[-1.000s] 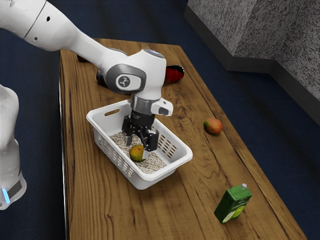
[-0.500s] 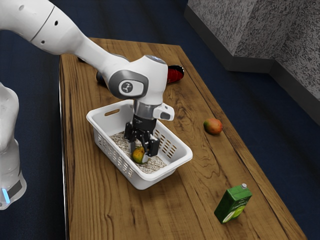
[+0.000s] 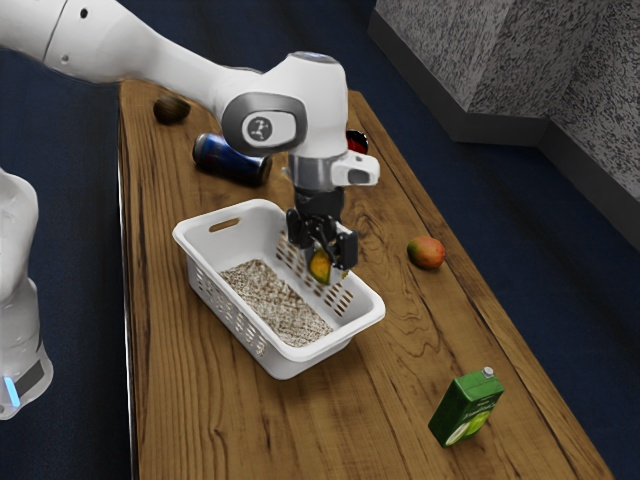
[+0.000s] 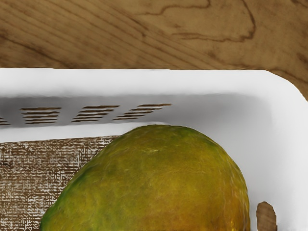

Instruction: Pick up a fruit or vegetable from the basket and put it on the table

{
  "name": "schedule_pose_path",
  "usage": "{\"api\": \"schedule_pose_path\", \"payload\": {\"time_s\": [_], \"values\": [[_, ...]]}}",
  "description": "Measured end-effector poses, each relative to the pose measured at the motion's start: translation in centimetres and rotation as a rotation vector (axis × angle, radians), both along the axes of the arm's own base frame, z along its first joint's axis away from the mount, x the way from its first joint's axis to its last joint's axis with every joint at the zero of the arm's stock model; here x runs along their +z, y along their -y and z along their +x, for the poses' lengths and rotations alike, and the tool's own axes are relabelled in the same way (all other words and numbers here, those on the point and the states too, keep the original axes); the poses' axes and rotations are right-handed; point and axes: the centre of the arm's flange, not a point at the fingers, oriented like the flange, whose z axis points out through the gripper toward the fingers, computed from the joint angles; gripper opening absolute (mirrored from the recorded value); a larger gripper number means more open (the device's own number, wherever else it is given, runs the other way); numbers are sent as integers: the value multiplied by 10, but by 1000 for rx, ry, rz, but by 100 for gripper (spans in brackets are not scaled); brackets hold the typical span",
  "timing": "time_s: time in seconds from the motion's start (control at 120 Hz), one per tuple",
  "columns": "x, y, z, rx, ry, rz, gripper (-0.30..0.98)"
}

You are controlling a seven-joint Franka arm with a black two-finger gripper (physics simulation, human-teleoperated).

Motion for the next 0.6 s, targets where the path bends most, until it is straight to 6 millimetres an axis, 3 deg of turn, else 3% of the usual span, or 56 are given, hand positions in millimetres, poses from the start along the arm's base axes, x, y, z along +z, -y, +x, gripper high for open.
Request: {"api": "schedule_pose_path", "payload": {"time_s": [0.058,0.108,0.242,0.358,0.433,0.483,0.517,0.558,0.6], "values": [[40,34,0,-56,78,-5,32],[58,69,0,-111,110,-14,31],[75,140,-2,-210,132,-38,29],[68,178,-11,-247,110,-62,51],[63,172,0,-179,77,-104,58],[84,169,6,-97,79,-150,61],[117,163,15,-33,95,-162,62],[178,116,50,111,113,-181,64],[200,40,72,316,77,-164,65]]}}
